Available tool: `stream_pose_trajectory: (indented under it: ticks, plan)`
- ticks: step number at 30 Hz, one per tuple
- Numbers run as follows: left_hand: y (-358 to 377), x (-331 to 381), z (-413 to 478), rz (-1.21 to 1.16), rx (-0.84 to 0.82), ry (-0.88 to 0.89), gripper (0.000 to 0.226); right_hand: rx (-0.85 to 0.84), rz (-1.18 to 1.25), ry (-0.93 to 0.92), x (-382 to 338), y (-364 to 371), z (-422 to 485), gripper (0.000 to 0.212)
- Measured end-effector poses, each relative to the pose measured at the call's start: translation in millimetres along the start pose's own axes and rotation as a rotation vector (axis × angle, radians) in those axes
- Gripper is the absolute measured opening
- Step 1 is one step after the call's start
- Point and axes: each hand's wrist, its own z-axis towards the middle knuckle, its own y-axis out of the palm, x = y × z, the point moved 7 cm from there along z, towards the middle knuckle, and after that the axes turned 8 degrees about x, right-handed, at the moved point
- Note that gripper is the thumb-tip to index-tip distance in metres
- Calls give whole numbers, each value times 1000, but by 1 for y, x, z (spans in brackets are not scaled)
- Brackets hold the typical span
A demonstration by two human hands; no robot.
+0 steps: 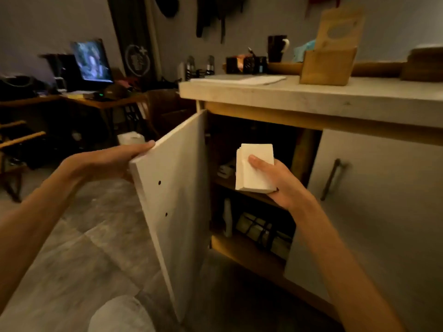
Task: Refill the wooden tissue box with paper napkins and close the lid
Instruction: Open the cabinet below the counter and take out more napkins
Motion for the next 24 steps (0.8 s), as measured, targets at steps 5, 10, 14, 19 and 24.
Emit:
stream_pose_trajectory:
  ticks: [5,10,14,19,24]
  plan:
    - [130,10,-11,-34,-25,350,52,169,39,-74,-16,-64,-62,38]
    - [248,47,28,-154,-1,454,51,521,140,-133,-2,-138,-112,42]
    - [303,78,60,-207,111,378,50,751,82,-95,8,-172,-127,62]
    - [329,91,79,-168,152,307,72,852,77,12,-2,-183,-120,63]
    - [329,110,90,-161,71,96,70,863,180,144,-59,-151,-98,42]
